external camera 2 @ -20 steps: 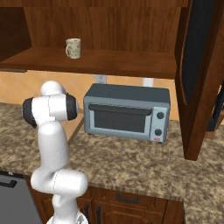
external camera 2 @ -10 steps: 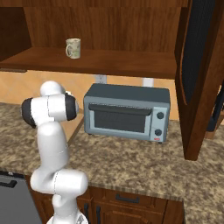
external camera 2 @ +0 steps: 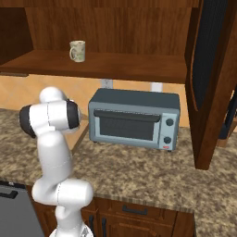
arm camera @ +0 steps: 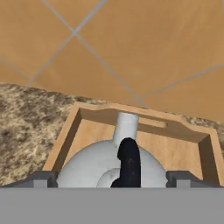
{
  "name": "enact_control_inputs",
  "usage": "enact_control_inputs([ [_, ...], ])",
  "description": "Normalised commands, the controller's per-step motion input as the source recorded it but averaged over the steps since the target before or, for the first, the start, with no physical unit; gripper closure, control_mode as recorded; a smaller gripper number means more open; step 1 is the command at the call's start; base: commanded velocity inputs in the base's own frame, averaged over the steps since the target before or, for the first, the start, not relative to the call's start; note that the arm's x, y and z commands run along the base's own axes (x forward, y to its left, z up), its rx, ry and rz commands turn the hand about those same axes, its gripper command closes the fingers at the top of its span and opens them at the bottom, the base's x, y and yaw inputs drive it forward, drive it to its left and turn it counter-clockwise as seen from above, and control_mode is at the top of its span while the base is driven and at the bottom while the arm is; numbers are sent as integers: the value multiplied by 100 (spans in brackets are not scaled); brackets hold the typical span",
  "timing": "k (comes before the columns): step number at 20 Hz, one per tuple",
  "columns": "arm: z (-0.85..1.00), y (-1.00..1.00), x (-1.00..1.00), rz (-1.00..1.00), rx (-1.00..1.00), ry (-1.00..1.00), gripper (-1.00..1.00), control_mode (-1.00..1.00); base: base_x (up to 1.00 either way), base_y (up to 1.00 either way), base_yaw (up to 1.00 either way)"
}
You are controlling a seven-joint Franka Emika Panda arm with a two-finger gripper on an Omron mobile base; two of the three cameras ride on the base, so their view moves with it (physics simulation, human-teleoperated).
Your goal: Pick the kettle from the counter and place it on the tray. Then pick the mug from the cabinet and place it on the tray. Then close the cabinet doors.
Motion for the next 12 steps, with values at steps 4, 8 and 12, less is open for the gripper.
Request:
enact_control_inputs([
  [4, 22, 1, -14, 0, 0, -4, -100, -100, 0, 0, 0],
  [8, 52, 0, -47, 0, 0, 0, -100, -100, 0, 0, 0],
  [12, 48, -4, -66, 0, 0, 1, -100, -100, 0, 0, 0],
])
